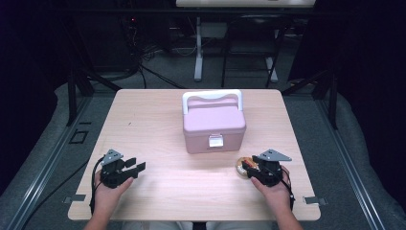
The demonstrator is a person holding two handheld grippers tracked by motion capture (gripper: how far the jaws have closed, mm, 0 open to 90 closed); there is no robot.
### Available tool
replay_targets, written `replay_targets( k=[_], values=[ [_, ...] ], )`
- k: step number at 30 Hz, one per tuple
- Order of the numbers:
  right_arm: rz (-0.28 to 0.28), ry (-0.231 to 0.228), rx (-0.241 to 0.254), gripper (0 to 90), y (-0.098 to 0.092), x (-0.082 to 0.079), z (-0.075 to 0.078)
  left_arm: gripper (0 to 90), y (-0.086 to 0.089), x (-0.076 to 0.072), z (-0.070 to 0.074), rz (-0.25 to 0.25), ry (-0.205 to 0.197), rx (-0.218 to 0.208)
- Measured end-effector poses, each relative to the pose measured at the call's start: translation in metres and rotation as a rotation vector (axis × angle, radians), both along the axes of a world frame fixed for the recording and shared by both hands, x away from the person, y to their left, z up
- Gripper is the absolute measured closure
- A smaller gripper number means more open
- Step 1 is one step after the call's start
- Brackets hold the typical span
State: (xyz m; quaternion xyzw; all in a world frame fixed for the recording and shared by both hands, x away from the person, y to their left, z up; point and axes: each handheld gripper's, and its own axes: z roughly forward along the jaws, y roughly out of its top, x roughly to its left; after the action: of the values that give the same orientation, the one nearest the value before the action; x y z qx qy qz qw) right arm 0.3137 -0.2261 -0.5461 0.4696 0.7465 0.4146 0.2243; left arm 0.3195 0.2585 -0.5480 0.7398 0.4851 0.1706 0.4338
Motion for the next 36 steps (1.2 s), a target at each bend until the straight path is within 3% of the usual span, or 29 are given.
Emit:
replay_targets(
  k=[8,13,18,30,36],
  values=[
    [-0.017,0.001,-0.008,45.2,-0.001,0.001,0.0,47.3,0.003,-0.003,0.005,0.019,-0.008,0.002],
    [-0.016,0.015,-0.026,37.6,0.0,0.003,-0.001,36.3,0.003,-0.003,0.004,0.025,-0.003,0.012],
    [-0.002,0.043,-0.015,31.9,0.002,0.004,-0.002,32.2,0.002,-0.001,0.003,0.026,0.005,0.016],
    [0.021,0.064,-0.074,27.0,0.012,0.013,-0.007,31.5,0.0,-0.001,0.002,0.019,0.013,0.008],
    [0.003,0.08,-0.093,22.3,0.014,0.018,-0.009,31.7,-0.001,0.0,0.002,0.007,0.019,0.003]
  ],
)
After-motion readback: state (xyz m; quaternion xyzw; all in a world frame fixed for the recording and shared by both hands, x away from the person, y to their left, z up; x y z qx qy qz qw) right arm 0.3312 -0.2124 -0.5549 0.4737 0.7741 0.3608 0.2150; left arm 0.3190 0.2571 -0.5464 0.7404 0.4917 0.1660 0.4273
